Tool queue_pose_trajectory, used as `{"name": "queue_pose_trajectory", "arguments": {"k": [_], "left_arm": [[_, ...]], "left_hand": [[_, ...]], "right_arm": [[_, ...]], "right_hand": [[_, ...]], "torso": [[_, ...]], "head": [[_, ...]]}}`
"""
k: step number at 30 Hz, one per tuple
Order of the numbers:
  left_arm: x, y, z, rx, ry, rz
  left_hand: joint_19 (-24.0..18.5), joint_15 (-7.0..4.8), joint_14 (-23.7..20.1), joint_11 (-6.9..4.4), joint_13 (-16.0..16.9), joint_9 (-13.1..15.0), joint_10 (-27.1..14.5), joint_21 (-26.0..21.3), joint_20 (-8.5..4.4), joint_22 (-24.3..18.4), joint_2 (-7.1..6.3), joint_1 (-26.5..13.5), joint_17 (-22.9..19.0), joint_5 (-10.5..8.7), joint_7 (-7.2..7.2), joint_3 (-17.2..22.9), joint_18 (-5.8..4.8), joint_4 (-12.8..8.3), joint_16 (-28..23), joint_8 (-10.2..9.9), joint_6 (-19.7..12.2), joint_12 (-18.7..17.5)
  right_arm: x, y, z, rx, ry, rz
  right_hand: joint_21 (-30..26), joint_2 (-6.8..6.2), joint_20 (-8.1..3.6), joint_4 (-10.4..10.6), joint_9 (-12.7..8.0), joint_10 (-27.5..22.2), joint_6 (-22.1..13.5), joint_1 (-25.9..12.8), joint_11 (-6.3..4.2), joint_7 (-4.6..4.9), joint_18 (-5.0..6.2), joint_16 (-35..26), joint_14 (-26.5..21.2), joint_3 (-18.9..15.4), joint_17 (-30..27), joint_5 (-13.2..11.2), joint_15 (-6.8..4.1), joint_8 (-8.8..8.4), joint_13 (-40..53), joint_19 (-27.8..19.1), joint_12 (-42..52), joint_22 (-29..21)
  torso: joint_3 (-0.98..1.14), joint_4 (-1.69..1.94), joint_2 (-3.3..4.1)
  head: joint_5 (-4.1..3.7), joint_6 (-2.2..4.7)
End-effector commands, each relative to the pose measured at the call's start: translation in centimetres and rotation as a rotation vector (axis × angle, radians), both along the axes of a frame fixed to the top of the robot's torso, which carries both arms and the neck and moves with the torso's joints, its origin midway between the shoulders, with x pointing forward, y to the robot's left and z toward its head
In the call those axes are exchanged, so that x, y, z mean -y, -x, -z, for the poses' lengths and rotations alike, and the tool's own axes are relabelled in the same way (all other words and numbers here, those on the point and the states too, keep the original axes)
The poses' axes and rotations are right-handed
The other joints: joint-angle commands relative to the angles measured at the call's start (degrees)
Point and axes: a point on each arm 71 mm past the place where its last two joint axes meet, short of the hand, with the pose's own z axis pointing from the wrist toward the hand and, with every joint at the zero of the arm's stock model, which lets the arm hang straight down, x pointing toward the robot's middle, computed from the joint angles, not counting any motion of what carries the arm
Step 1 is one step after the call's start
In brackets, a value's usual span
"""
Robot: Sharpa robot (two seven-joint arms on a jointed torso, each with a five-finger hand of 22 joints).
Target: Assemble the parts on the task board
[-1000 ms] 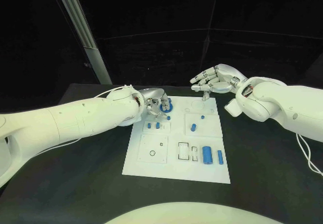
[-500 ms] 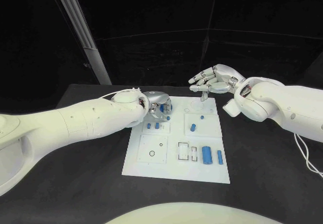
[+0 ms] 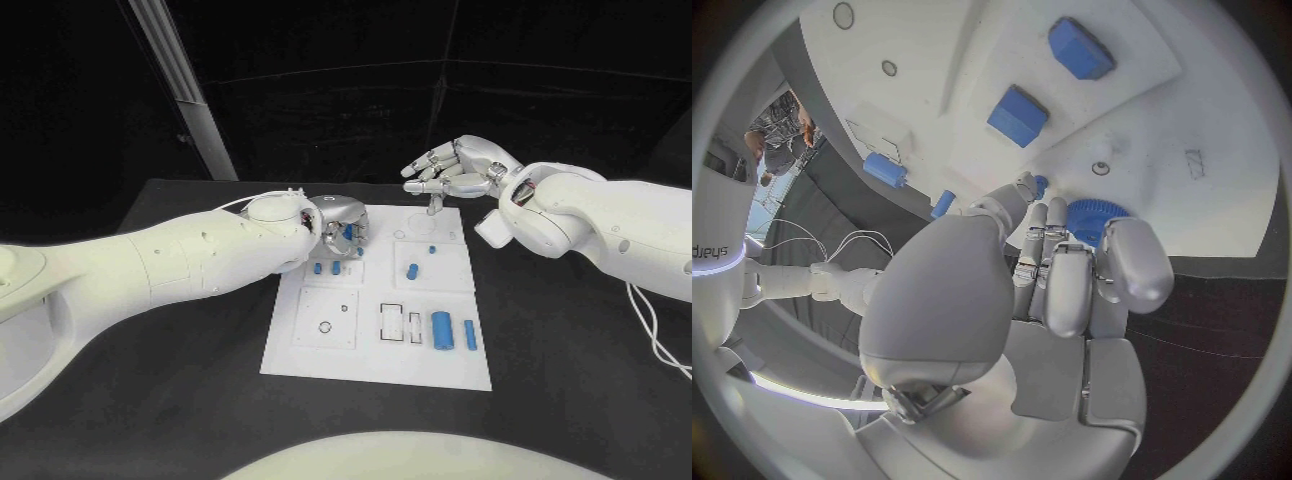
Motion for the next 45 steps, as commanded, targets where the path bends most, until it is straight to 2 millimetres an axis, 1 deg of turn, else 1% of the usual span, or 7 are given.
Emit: {"name": "queue_pose_trajectory", "arguments": {"k": [1,10,21,24,33,42,45], "left_arm": [[0.21,0.08,0.05,-0.009,-0.016,0.016],[0.42,0.12,0.27,-0.031,-0.035,0.017],[0.49,0.06,0.64,-0.049,-0.051,0.009],[0.38,-0.04,0.75,-0.054,-0.059,0.002],[0.30,-0.26,0.98,-0.062,-0.072,-0.011],[0.01,-0.18,0.38,0.002,-0.003,0.007],[-0.29,-0.04,-0.01,0.023,0.032,0.009]], "left_hand": [[0.46,-0.44,1.51,0.09,-0.17,-0.15,0.66,0.43,-0.10,0.20,0.11,-0.59,-0.16,0.18,-0.05,0.69,-0.74,-0.09,-0.06,-0.30,0.60,-0.39],[0.59,-0.75,1.60,-0.30,-0.60,-0.31,2.51,1.06,-0.35,1.02,0.54,-0.54,-0.41,0.17,-0.41,2.35,-0.86,-0.56,-0.03,-0.49,2.08,-1.30],[0.65,-0.84,1.63,-0.40,-0.88,-0.55,3.48,1.46,-0.50,1.59,0.44,-0.78,-0.66,0.16,-0.47,3.63,-0.95,-1.02,-0.01,-1.08,2.70,-2.61],[0.65,-0.85,1.63,-0.37,-0.93,-0.63,3.69,1.54,-0.50,1.72,0.50,-0.85,-0.77,0.16,-0.43,4.07,-0.97,-1.15,-0.02,-1.31,2.81,-3.05],[0.71,-0.87,1.64,-0.33,-0.92,-0.82,4.79,1.97,-0.52,2.35,1.08,-0.16,-0.93,0.12,-0.29,6.58,-1.06,-2.42,0.11,-2.04,3.53,-4.61],[1.06,-1.03,1.68,-0.58,-0.78,-0.79,7.05,3.02,-0.63,3.65,1.43,-0.95,-1.15,0.09,-0.34,8.63,-1.27,-3.25,0.29,-2.50,5.14,-6.03],[1.12,-1.07,1.69,-0.65,-0.82,-0.79,7.57,3.15,-0.70,3.85,1.36,-1.15,-1.21,0.09,-0.35,9.19,-1.29,-3.59,0.34,-2.74,5.52,-6.76]], "right_arm": [[-0.13,0.01,-0.13,0.002,-0.004,-0.009],[-0.19,0.00,-0.12,0.001,-0.004,-0.010],[-0.25,0.02,-0.12,0.000,-0.004,-0.012],[-0.23,0.03,-0.12,0.000,-0.004,-0.011],[-0.27,0.05,-0.13,0.001,-0.004,-0.011],[-0.24,0.06,-0.15,0.002,-0.005,-0.011],[-0.20,0.06,-0.15,0.002,-0.005,-0.010]], "right_hand": [[-0.26,0.56,0.29,-0.12,-0.06,-0.49,-0.49,0.01,-0.07,-0.09,0.21,0.31,-0.36,0.02,0.01,0.29,0.00,0.22,-0.08,-0.07,0.35,-0.07],[-0.27,0.58,0.29,-0.15,-0.06,-0.50,-0.49,0.07,-0.08,-0.09,0.21,0.32,-0.37,0.04,0.01,0.30,0.00,0.25,-0.11,-0.06,0.36,-0.07],[-0.27,0.60,0.28,-0.20,-0.06,-0.52,-0.49,0.16,-0.08,-0.10,0.21,0.33,-0.37,0.07,0.01,0.31,-0.01,0.28,-0.14,-0.05,0.37,-0.07],[-0.27,0.60,0.28,-0.20,-0.06,-0.52,-0.49,0.16,-0.08,-0.10,0.21,0.33,-0.37,0.07,0.01,0.31,-0.01,0.28,-0.14,-0.05,0.37,-0.07],[-0.27,0.60,0.28,-0.20,-0.06,-0.52,-0.49,0.16,-0.08,-0.10,0.21,0.33,-0.37,0.07,0.01,0.31,-0.01,0.28,-0.14,-0.05,0.37,-0.07],[-0.27,0.60,0.28,-0.20,-0.06,-0.52,-0.49,0.16,-0.08,-0.10,0.21,0.33,-0.37,0.07,0.01,0.31,-0.01,0.28,-0.14,-0.05,0.37,-0.07],[-0.27,0.60,0.28,-0.20,-0.06,-0.52,-0.49,0.16,-0.08,-0.10,0.21,0.33,-0.37,0.07,0.01,0.31,-0.01,0.28,-0.14,-0.05,0.37,-0.07]], "torso": [[-0.01,-0.01,0.00],[-0.01,0.02,0.00],[0.02,-0.01,-0.01],[-0.01,0.02,0.00],[-0.02,0.00,-0.01],[-0.06,0.12,-0.05],[-0.01,0.08,-0.05]], "head": [[0.00,-0.09],[-0.08,-0.19],[-0.22,-0.27],[-0.29,-0.28],[-0.36,-0.32],[-0.49,-0.27],[-0.43,-0.25]]}}
